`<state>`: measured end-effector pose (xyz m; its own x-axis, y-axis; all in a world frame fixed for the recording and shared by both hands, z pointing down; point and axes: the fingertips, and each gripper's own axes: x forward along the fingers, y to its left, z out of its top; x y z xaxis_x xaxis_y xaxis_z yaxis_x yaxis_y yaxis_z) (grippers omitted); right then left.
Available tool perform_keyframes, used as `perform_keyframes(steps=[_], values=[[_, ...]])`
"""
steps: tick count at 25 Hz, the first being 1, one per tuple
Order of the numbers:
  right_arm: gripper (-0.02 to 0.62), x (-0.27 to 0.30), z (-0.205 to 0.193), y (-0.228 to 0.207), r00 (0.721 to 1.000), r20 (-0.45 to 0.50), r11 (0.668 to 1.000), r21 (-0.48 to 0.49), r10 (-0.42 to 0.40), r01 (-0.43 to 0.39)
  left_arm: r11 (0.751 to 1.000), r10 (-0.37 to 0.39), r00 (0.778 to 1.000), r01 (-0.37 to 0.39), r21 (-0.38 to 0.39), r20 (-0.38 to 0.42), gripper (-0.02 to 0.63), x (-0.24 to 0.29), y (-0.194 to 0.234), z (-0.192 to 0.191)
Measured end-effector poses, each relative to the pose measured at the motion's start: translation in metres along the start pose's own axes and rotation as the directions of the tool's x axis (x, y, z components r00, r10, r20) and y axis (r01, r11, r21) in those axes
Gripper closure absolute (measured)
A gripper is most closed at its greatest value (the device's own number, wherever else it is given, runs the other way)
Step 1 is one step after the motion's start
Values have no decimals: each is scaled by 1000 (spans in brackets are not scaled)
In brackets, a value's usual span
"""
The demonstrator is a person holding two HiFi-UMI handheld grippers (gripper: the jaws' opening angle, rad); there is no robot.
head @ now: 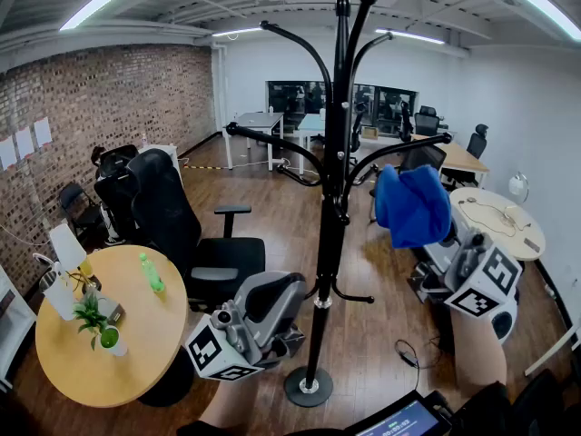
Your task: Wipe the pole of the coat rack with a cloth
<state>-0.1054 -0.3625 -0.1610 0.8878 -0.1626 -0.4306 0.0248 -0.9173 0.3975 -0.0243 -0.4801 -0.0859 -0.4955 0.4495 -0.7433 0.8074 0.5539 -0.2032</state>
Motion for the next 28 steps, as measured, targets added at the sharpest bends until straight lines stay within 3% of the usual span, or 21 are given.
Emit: perform_keyframes(steps=[5,10,17,21,24,28], values=[[543,41,17,-32,1000,7,998,-56,-7,8,1000,2,1000,-3,31,21,603,30,25,5],[543,84,38,-64,999,41,998,-64,3,0,995,-51,999,50,82,4,603,86,51,9],[543,134,86,-87,996,83,998,-68,18,-13,981,-103,991,115,156,-86,603,151,73,25],[544,145,113,-89,988,153,997,-73,10,1,973,-111,989,128,194,-99,603,159,80,32],[544,153,105,-103,990,138,999,-22,-42,46,972,-103,989,122,203,-105,603,156,86,33],[545,163,75,-133,991,45,992,24,-122,121,972,-100,988,122,200,-119,603,162,91,27]])
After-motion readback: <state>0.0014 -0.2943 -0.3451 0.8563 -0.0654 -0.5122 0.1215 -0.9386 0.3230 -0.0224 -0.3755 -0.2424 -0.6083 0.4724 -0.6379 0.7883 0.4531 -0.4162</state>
